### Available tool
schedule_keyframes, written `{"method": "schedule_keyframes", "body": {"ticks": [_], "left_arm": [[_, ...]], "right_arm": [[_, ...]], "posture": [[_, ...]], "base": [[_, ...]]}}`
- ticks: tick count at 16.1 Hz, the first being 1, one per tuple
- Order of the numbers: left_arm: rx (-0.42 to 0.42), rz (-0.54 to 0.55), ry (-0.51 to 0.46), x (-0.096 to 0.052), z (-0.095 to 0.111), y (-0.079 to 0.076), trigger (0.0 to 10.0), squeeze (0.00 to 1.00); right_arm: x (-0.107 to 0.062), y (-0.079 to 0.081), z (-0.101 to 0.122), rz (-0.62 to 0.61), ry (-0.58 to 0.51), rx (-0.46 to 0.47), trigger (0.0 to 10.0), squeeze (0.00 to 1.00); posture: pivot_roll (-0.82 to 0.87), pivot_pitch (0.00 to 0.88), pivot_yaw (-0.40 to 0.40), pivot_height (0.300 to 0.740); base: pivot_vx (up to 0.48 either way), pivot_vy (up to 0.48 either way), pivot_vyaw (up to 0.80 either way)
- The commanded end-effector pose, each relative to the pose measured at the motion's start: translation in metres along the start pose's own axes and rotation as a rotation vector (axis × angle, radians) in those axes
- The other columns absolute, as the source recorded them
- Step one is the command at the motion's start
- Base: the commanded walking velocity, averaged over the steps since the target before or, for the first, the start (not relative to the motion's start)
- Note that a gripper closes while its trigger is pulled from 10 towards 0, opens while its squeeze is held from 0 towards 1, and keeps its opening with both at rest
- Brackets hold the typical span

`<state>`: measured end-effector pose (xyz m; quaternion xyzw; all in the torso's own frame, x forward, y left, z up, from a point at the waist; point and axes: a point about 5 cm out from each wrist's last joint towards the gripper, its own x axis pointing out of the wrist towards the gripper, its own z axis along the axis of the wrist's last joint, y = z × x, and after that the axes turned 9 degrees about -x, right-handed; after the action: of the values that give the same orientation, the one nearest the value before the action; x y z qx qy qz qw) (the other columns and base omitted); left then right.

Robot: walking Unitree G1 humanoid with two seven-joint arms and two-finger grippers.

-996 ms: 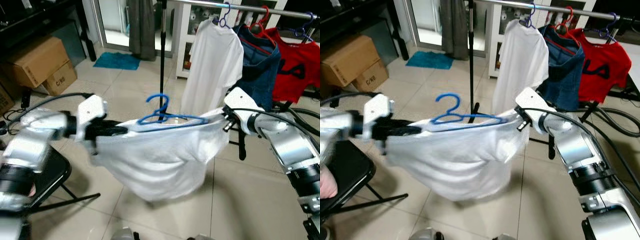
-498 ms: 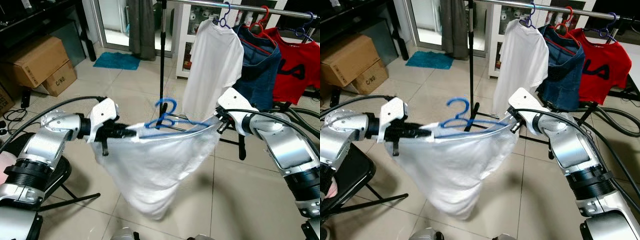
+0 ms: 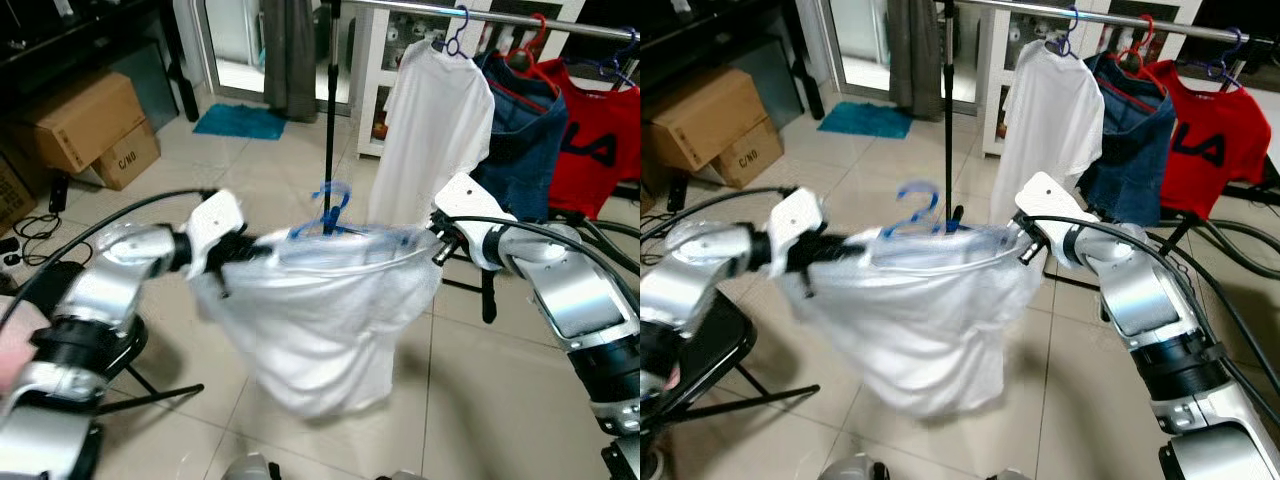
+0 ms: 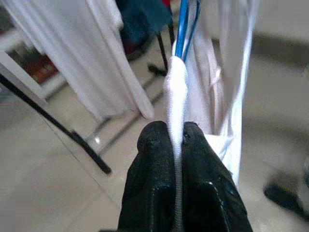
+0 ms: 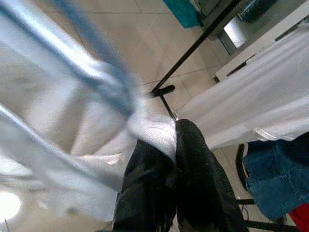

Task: Hang hanger

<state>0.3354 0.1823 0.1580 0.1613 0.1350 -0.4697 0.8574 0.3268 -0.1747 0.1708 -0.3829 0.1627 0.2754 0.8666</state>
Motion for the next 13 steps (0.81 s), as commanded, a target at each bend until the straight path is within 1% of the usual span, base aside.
{"method": "schedule_keyframes", "body": {"ticks": [1,2,3,4,6,7,9,10,11,12,13], "left_arm": [[0.004,0.027,-0.087,0.001,0.015,0.004,0.0,0.0],[-0.027,-0.037,-0.129,0.008,0.018,-0.003,0.0,0.0],[-0.038,-0.109,-0.122,0.012,0.016,-0.011,0.0,0.0],[-0.041,-0.165,-0.094,0.014,0.012,-0.017,0.0,0.0],[-0.043,-0.211,-0.056,0.013,0.007,-0.022,0.0,0.0],[-0.021,-0.189,-0.001,0.01,0.0,-0.019,0.0,0.0],[0.01,-0.171,0.065,0.001,-0.006,-0.014,0.0,0.0],[0.007,-0.171,0.081,-0.006,-0.006,-0.011,0.0,0.0],[0.003,-0.173,0.083,-0.008,-0.006,-0.011,0.0,0.0],[-0.017,-0.233,0.088,-0.017,-0.004,-0.013,0.0,0.0],[-0.02,-0.246,0.089,-0.018,-0.003,-0.014,0.0,0.0]], "right_arm": [[-0.001,0.001,0.006,0.0,-0.014,-0.008,0.0,0.0],[0.0,0.004,0.009,0.011,-0.021,-0.003,0.0,0.0],[0.001,0.006,0.01,0.016,-0.024,-0.002,0.0,0.0],[0.001,0.006,0.011,0.012,-0.024,0.0,0.0,0.0],[0.001,0.003,0.011,-0.002,-0.02,0.006,0.0,0.0],[-0.001,-0.004,0.007,-0.024,0.001,0.004,0.0,0.0],[-0.005,-0.01,0.0,-0.043,0.034,-0.01,0.0,0.0],[-0.006,-0.014,-0.004,-0.053,0.056,-0.025,0.0,0.0],[-0.006,-0.016,-0.006,-0.056,0.064,-0.032,0.0,0.0],[-0.006,-0.019,-0.011,-0.064,0.096,-0.058,0.0,0.0],[-0.006,-0.019,-0.012,-0.066,0.102,-0.064,0.0,0.0]], "posture": [[0.01,0.0,0.025,0.74],[0.01,0.0,0.024,0.74],[0.01,0.0,0.028,0.74],[0.01,0.0,0.03,0.74],[0.0,0.0,0.033,0.74],[0.0,0.0,0.034,0.74],[0.0,0.0,0.036,0.74],[0.0,0.0,0.035,0.74],[0.0,0.0,0.034,0.74],[0.0,0.0,0.03,0.74],[0.0,0.0,0.03,0.74]], "base": [[0.0,0.0,0.0],[0.0,0.0,0.0],[0.0,0.0,0.0],[0.0,0.0,0.0],[0.0,0.0,0.0],[0.0,0.0,0.0],[0.0,0.0,0.0],[0.0,0.0,0.0],[0.0,0.0,0.0],[0.0,0.0,0.0],[0.0,0.0,0.0]]}}
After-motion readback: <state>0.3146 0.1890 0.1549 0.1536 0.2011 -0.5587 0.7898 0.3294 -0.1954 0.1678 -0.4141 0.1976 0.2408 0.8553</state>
